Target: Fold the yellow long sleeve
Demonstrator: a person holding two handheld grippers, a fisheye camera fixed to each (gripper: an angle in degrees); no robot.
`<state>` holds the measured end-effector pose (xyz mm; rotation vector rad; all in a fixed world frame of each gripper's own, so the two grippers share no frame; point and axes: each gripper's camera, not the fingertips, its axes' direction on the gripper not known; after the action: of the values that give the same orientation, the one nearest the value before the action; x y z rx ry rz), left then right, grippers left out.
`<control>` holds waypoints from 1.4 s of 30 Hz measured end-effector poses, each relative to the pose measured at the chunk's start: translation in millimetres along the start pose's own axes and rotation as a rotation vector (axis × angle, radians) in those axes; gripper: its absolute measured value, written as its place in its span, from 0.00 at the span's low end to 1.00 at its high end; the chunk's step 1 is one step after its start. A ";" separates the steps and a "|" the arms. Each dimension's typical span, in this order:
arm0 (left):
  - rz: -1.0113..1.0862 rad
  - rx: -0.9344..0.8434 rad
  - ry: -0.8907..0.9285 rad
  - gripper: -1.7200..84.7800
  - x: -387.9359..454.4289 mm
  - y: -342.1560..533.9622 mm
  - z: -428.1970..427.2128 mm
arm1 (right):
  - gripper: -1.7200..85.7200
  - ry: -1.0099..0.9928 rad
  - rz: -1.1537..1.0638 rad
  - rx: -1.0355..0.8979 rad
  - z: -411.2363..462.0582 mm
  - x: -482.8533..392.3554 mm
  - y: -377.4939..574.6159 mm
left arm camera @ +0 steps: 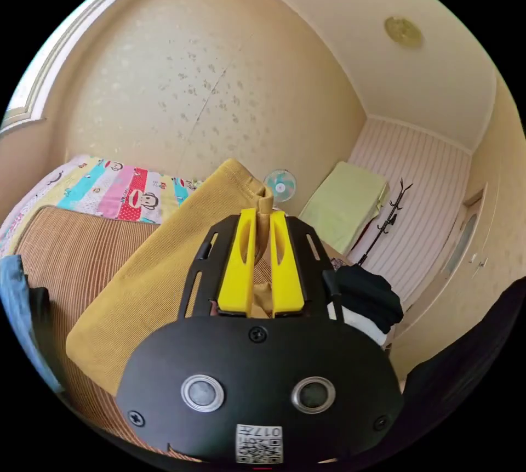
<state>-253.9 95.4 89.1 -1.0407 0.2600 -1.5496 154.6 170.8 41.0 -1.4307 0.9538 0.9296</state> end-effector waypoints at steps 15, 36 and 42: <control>-0.270 -0.571 -0.634 0.07 29.9 313.8 -53.9 | 0.05 0.021 -0.021 -0.026 -2.4 6.0 25.8; -0.460 -0.318 -0.539 0.04 55.6 297.3 -127.7 | 0.06 0.474 -0.062 0.089 -203.4 -50.0 40.5; -0.593 -0.253 -0.334 0.08 55.9 311.3 -157.8 | 0.06 -0.075 -0.346 0.154 -182.4 -131.9 -127.5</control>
<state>-150.9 -101.6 -185.6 -1.6600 -0.1027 -1.8549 230.4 1.4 221.3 -1.3654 0.6781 0.6343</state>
